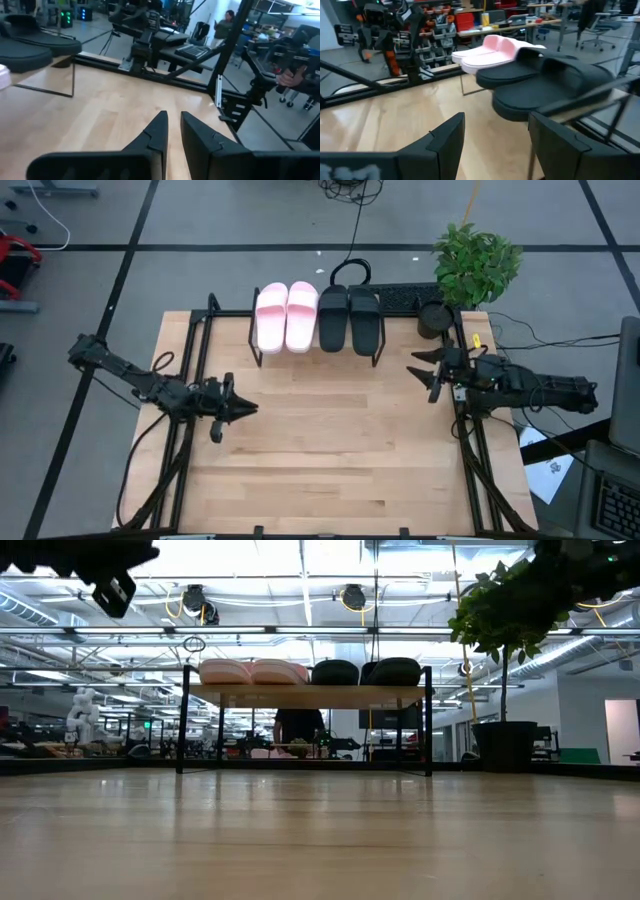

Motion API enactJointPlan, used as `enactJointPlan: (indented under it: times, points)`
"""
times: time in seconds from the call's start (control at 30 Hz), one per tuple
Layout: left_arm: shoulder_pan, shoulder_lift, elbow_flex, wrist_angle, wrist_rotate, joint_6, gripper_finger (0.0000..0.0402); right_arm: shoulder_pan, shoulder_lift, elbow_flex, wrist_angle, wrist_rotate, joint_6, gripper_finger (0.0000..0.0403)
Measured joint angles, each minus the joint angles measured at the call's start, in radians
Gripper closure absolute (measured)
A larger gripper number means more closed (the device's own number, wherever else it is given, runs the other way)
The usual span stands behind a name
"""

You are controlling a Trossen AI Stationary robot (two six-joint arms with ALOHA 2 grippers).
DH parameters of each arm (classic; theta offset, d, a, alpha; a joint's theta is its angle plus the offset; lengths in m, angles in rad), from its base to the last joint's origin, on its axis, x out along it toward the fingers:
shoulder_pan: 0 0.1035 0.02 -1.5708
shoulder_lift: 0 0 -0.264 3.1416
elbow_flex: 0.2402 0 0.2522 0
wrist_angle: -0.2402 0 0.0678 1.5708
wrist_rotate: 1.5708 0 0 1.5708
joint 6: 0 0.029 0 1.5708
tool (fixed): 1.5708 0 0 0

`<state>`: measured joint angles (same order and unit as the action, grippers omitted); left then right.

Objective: Pick and place slides into the shelf
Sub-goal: Return to Home Position

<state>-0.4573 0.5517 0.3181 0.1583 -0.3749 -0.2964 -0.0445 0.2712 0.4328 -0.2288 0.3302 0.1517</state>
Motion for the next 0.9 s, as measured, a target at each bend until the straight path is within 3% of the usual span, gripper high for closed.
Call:
enactJointPlan:
  times: [0.23, 0.43, 0.73, 0.9]
  points:
    - [0.149, -0.167, -0.021, -0.148, 0.192, 0.029, 0.0355, -0.052, -0.196, 0.000, -0.144, 0.003, -0.007, 0.0193]
    - [0.260, -0.259, -0.024, -0.252, 0.272, 0.053, 0.0355, -0.055, -0.269, 0.001, -0.288, 0.004, 0.045, 0.0193]
    - [0.343, -0.265, -0.243, -0.008, 0.352, 0.073, 0.0355, -0.055, -0.251, -0.018, -0.271, 0.004, 0.046, 0.0193]
    - [0.406, -0.266, -0.307, 0.075, 0.430, 0.066, 0.0355, -0.055, -0.251, -0.129, -0.150, 0.009, 0.046, 0.0193]
